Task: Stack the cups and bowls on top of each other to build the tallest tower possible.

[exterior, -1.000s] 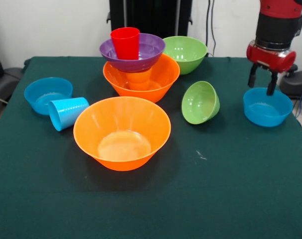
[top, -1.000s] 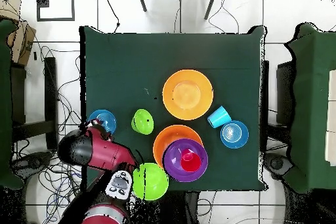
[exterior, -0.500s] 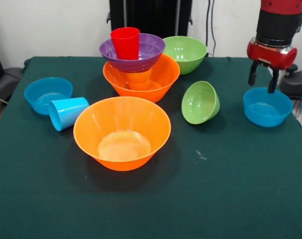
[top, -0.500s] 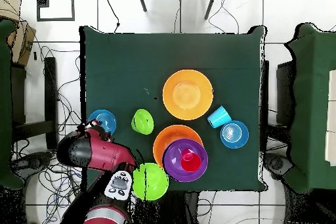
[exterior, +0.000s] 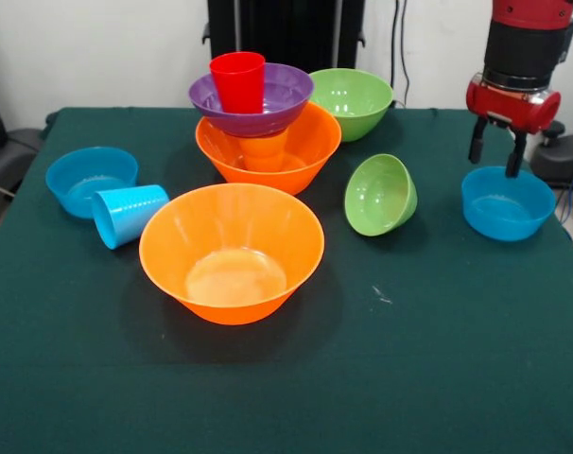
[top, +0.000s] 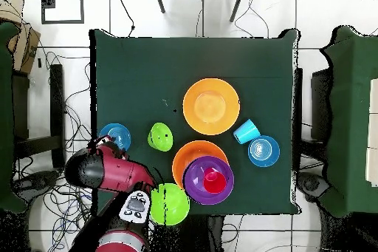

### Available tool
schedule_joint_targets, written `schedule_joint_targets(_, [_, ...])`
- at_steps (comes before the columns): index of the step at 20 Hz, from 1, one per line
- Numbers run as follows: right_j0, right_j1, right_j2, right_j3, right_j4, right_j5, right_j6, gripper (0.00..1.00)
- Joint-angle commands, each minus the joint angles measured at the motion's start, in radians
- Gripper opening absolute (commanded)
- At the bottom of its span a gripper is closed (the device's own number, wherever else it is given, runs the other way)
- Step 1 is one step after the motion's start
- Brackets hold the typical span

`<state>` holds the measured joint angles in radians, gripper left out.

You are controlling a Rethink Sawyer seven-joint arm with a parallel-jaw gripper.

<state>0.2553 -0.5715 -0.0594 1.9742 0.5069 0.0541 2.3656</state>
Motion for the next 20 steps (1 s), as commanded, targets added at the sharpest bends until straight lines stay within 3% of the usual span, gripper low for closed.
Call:
schedule_joint_targets(1, [-0.05,0.036,0.121,0.016,-0.071,-0.008,0.084,1.0])
schedule_joint_targets(20, [-0.124,0.168,0.123,-0.053,-0.174,-0.094,0.074,1.0])
